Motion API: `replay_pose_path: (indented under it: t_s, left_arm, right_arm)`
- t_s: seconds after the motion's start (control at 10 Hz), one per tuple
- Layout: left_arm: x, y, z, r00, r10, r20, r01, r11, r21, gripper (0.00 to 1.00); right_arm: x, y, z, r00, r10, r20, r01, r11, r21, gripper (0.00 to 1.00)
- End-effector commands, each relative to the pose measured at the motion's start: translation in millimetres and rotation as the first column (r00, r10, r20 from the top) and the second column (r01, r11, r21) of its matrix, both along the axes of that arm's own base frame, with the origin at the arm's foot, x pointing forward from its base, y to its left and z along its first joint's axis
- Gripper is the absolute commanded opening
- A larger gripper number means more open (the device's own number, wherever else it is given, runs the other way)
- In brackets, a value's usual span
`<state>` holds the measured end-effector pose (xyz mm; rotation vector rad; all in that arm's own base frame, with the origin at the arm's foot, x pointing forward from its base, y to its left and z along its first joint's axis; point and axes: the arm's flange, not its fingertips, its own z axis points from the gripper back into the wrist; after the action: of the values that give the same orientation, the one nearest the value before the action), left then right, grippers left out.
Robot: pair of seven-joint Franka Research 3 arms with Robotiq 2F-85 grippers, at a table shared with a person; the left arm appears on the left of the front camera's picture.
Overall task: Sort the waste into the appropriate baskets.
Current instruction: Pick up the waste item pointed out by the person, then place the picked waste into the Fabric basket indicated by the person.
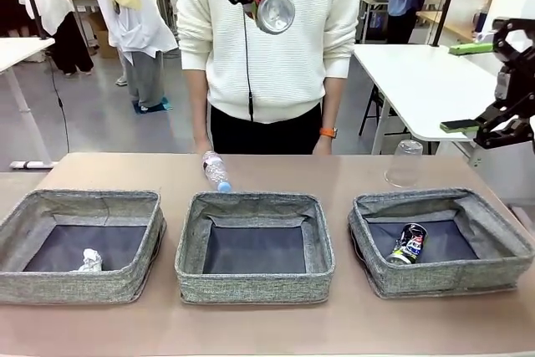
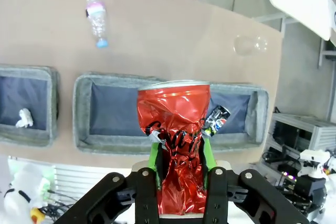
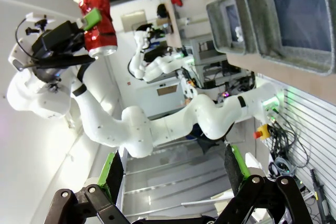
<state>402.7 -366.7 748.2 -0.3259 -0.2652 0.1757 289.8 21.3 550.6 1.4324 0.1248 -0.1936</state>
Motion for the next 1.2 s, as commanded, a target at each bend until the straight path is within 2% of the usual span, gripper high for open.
replay_pose_path:
  t_s: [0.0, 1.1]
  left_arm:
    - [-6.6, 8.5, -1.0, 1.0, 0.024, 0.017, -0.024, 1.0, 0.017, 0.34]
    - [-6.6, 8.5, -1.0, 1.0, 0.024, 0.017, -0.024, 1.0, 0.017, 0.34]
  right_arm:
    - [0.2, 0.1, 5.0, 1.0, 0.003, -0.004, -0.003, 1.0, 0.0, 1.0]
    - [0.2, 0.1, 5.0, 1.0, 0.003, -0.004, -0.003, 1.0, 0.0, 1.0]
